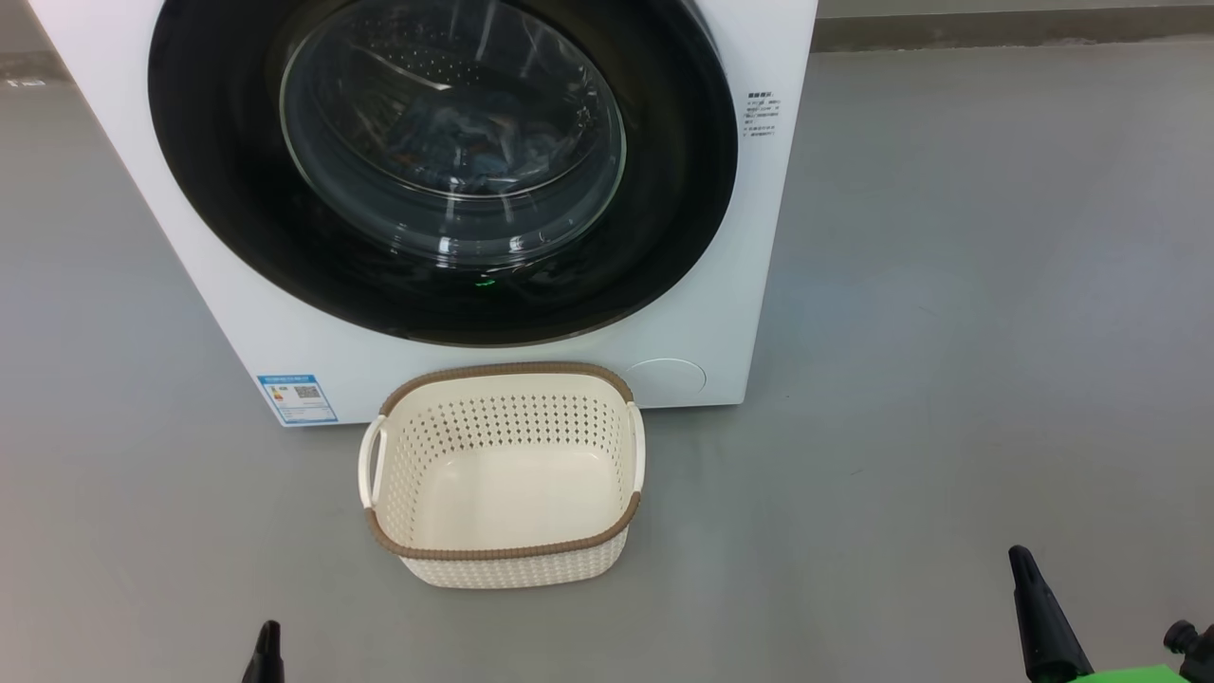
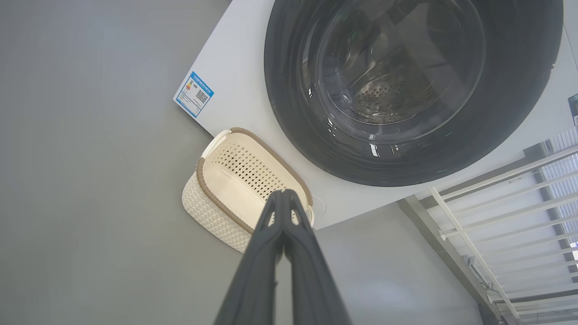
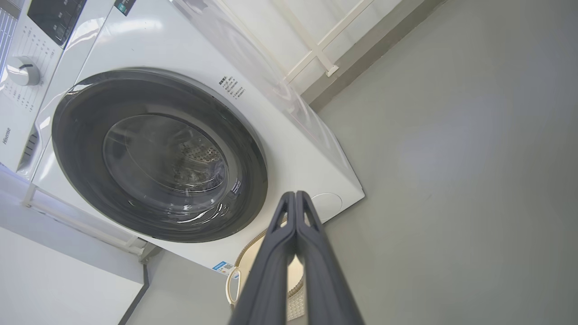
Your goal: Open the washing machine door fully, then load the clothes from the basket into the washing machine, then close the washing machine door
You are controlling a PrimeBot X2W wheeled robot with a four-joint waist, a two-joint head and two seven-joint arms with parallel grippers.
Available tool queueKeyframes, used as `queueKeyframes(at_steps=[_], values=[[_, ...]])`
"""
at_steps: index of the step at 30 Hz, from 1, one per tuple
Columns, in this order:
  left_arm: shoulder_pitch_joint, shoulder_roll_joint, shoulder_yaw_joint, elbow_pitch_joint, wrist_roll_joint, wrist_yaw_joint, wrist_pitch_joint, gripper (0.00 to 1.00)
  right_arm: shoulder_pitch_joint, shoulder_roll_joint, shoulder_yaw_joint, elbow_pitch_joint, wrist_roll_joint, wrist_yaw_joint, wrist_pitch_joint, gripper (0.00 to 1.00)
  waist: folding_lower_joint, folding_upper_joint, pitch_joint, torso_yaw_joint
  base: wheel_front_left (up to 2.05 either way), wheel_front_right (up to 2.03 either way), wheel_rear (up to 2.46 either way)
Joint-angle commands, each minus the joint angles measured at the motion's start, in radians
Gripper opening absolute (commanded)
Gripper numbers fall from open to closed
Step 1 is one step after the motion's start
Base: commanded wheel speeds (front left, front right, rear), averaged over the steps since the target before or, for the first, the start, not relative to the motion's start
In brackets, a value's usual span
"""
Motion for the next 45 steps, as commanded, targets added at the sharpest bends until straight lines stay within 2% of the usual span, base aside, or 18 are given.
queueKeyframes(at_steps=[1,7,45], values=[[-0.049,0.018,0.023,-0.015,-0.032,-0.007,0.008,0.0,-0.05,-0.009,0.012,-0.018,0.04,-0.003,0.006,0.0,0.0,0.0,0.0,0.0,0.0,0.0,0.0],[-0.073,0.019,0.031,-0.003,-0.136,-0.014,0.038,0.0,-0.073,-0.007,0.012,-0.002,0.156,-0.003,0.036,0.0,0.0,0.0,0.002,-0.002,0.0,0.0,0.0],[-0.16,0.025,0.063,0.042,-0.518,-0.043,0.146,0.0,-0.159,0.003,0.008,0.056,0.586,-0.005,0.149,0.0,0.0,0.0,0.007,-0.009,0.0,0.0,0.0]])
